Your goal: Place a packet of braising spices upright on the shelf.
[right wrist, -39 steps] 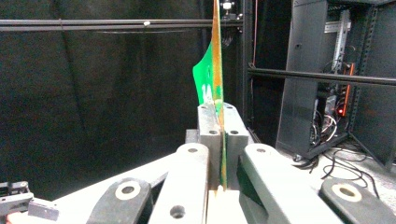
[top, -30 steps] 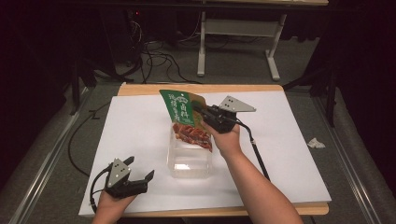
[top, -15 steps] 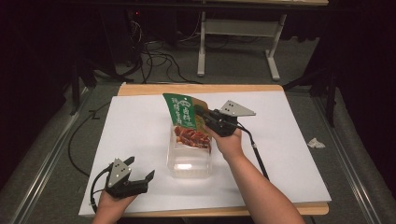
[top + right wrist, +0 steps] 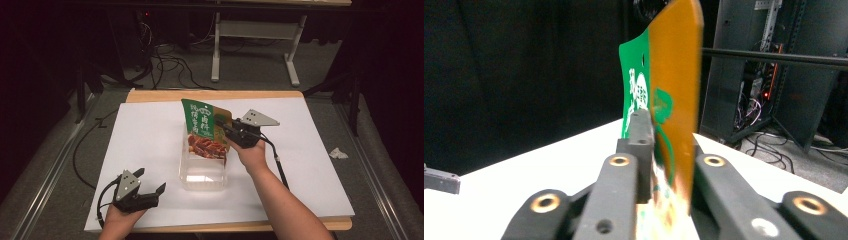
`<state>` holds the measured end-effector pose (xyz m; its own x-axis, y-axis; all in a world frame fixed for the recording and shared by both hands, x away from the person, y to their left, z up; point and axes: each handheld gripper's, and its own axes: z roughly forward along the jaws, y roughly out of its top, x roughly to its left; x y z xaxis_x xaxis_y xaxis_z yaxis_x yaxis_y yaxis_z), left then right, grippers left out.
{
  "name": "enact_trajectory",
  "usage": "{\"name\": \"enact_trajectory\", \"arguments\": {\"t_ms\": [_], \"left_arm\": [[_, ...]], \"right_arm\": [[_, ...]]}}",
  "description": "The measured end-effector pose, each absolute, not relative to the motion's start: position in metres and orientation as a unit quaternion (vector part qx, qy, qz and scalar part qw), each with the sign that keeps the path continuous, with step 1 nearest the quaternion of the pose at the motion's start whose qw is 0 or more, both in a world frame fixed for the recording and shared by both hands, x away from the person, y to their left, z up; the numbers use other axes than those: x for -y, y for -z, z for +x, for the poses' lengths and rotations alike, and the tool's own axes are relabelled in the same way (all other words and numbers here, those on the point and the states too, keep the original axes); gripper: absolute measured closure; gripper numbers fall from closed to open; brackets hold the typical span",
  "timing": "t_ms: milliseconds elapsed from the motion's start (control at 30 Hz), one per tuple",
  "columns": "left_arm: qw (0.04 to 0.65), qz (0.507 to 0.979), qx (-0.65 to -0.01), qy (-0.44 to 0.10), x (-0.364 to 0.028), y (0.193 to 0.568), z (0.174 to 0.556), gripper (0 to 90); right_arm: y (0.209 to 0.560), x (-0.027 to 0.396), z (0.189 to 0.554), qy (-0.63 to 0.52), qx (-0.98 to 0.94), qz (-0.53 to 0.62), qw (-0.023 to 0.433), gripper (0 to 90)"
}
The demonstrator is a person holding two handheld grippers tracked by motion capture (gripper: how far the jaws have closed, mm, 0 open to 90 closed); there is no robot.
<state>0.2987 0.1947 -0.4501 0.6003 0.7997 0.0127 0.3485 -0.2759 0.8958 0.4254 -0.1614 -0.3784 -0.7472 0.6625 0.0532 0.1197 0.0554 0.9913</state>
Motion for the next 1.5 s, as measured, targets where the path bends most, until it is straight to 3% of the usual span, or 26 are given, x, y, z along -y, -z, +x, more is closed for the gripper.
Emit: {"name": "enact_trajectory", "arguments": {"t_ms": [200, 333, 500, 767, 1067, 1500], "left_arm": [[0.471, 0.762, -0.374, -0.241, -0.194, 0.45, 0.299, 13.1], [0.467, 0.765, -0.373, -0.241, -0.194, 0.45, 0.299, 13.0], [0.465, 0.766, -0.373, -0.242, -0.193, 0.45, 0.3, 13.1], [0.462, 0.768, -0.373, -0.241, -0.192, 0.451, 0.301, 13.1], [0.456, 0.773, -0.37, -0.238, -0.19, 0.453, 0.302, 13.1], [0.448, 0.782, -0.363, -0.235, -0.186, 0.456, 0.303, 13.8]], "right_arm": [[0.373, 0.166, 0.425, -0.613, -0.705, 0.292, 0.207, 52.6], [0.372, 0.172, 0.424, -0.602, -0.708, 0.309, 0.202, 28.3], [0.369, 0.183, 0.417, -0.594, -0.704, 0.327, 0.211, 15.2], [0.368, 0.204, 0.401, -0.577, -0.706, 0.343, 0.226, 15.2], [0.38, 0.257, 0.375, -0.564, -0.7, 0.366, 0.24, 14.6], [0.426, 0.354, 0.3, -0.509, -0.688, 0.433, 0.282, 14.2]]}}
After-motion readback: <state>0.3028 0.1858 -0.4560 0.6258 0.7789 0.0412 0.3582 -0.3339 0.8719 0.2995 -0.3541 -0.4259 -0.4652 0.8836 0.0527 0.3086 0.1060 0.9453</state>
